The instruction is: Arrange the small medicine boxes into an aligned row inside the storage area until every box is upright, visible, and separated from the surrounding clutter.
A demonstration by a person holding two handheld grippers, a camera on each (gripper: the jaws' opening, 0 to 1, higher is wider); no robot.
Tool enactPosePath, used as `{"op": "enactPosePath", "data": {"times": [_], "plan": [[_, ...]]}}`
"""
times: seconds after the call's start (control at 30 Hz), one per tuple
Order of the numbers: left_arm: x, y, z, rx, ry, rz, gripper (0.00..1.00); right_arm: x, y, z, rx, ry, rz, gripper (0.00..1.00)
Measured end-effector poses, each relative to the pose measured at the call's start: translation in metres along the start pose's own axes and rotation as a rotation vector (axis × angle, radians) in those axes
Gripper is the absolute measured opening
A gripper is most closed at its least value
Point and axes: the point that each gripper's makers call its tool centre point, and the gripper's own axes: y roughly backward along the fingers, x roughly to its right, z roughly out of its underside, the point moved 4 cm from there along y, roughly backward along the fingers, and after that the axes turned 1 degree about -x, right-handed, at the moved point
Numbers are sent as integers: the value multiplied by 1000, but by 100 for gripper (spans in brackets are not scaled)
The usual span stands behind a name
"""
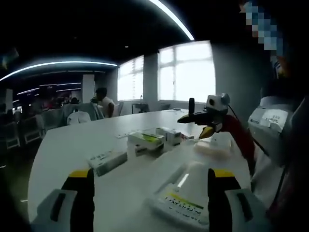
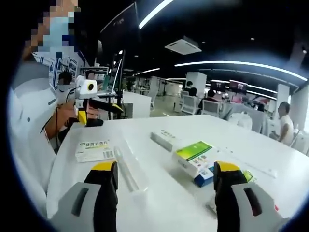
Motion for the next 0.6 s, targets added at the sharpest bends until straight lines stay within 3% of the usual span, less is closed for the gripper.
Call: {"op": "enactPosePath", "data": {"times": [0.47,0.6], "plan": [[-3,-6,2,-6,-1,-2,97,3,0,-2,28,-27,18,100],[-8,-6,0,-9,1,-9,97,5,3,-4,41,-40,29,100]]}}
